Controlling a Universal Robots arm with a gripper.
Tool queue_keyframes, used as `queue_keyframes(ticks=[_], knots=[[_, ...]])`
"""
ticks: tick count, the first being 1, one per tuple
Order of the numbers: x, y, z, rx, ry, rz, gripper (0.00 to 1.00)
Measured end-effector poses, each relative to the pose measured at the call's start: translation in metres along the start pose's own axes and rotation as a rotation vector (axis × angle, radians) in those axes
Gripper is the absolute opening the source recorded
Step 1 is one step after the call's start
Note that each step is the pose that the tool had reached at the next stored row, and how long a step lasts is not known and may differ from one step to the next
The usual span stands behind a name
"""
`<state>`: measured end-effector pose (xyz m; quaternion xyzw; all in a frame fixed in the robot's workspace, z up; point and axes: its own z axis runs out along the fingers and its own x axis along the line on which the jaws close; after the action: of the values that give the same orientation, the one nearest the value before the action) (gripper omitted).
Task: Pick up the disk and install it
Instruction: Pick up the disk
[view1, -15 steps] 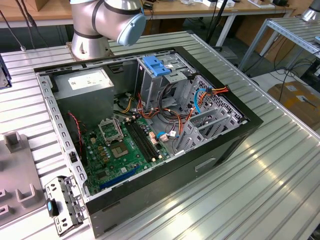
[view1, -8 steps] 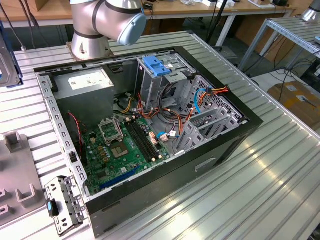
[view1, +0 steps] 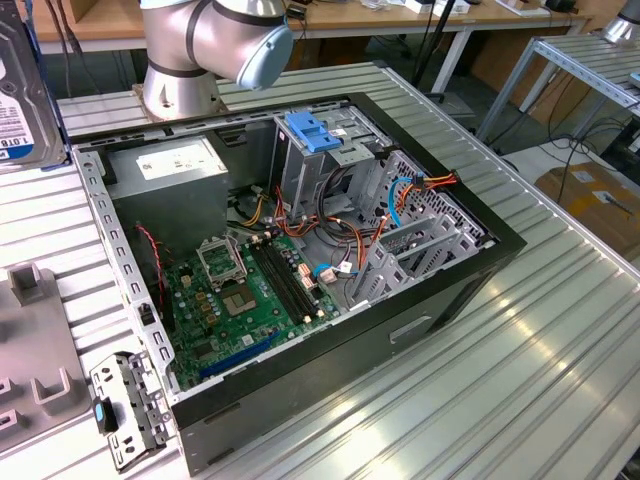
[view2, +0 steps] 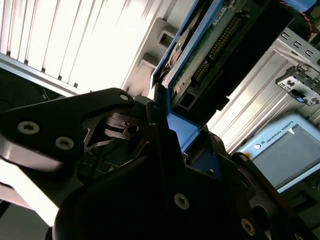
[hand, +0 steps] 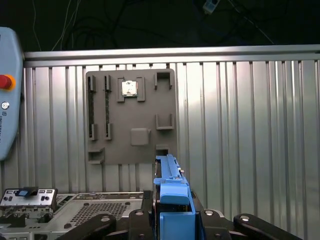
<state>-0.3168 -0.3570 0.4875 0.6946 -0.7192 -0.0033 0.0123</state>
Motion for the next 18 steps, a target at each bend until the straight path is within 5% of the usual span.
queue_keyframes(ticks=[4, 13, 18], knots=[[0.0006, -0.0064, 0.0000, -0.0001, -0.0001, 0.000, 0.37], [0.0106, -0.0100, 0.0014, 0.0000, 0.0001, 0.000, 0.37], [0.0111, -0.0233, 0.0014, -0.0002, 0.0003, 0.000, 0.37]])
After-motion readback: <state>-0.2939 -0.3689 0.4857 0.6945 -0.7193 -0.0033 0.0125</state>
